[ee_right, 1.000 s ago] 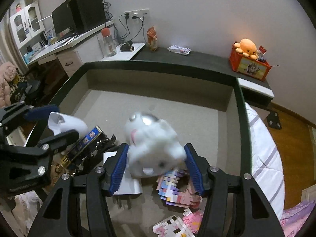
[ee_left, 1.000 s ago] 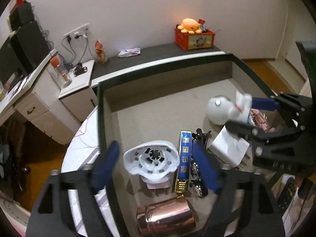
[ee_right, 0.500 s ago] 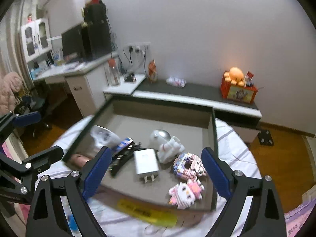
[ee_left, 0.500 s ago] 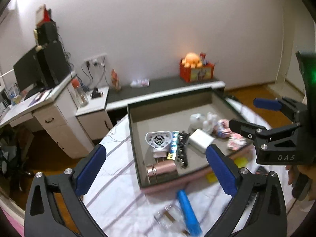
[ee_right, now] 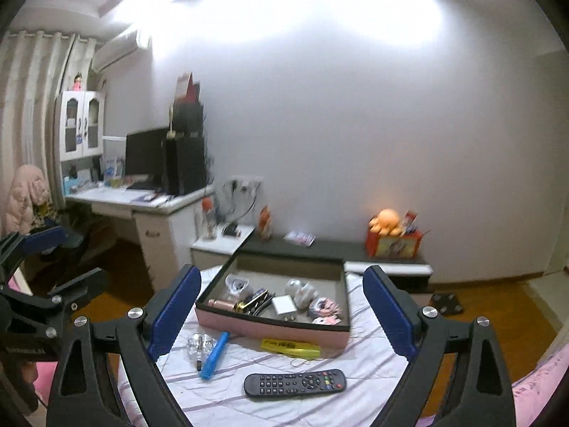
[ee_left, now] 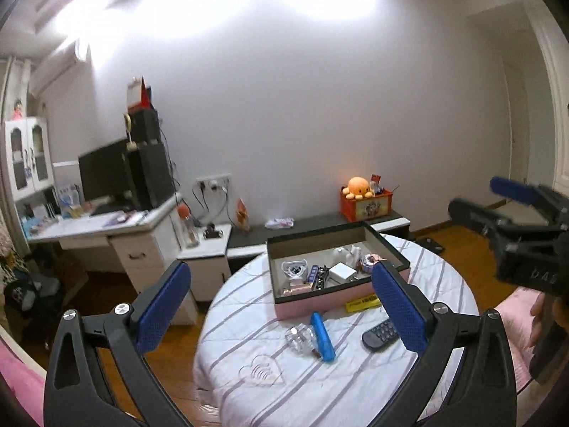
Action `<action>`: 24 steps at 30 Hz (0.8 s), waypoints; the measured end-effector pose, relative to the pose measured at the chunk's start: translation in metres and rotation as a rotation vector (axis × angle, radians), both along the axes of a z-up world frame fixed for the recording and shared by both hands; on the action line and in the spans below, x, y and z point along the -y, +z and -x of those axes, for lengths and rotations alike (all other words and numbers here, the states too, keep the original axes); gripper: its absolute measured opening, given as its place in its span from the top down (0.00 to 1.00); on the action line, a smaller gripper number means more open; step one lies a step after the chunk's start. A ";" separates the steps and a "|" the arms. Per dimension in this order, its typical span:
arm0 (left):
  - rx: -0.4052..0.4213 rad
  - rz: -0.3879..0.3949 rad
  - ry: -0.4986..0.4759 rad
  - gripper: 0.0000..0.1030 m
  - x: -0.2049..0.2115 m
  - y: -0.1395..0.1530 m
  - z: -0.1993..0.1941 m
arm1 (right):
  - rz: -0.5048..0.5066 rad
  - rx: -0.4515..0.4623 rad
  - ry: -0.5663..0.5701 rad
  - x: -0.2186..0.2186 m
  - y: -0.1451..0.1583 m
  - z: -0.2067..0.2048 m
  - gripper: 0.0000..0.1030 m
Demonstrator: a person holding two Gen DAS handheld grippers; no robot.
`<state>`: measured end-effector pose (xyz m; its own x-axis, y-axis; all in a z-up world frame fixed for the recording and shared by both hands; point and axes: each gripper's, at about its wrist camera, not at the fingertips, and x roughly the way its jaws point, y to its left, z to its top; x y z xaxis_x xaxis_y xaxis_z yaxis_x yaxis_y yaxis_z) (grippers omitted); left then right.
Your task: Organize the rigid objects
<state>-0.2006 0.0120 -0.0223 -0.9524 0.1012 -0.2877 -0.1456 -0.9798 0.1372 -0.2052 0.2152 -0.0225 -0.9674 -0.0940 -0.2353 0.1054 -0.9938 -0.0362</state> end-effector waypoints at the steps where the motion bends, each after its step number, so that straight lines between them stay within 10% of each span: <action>1: -0.014 0.003 -0.006 0.00 0.000 0.000 -0.010 | -0.005 -0.018 -0.008 0.001 0.002 -0.014 0.09; 17: -0.215 -0.179 0.056 0.00 0.039 0.023 -0.124 | -0.028 -0.204 -0.042 0.027 0.023 -0.127 0.09; 24: -0.255 -0.102 0.059 0.00 0.031 0.020 -0.147 | -0.046 -0.268 -0.052 0.042 0.026 -0.154 0.09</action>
<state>-0.0541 -0.0186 -0.0025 -0.9978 0.0596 -0.0292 -0.0613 -0.9962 0.0624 -0.0507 0.1734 0.0036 -0.9989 -0.0378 0.0269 0.0348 -0.9942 -0.1016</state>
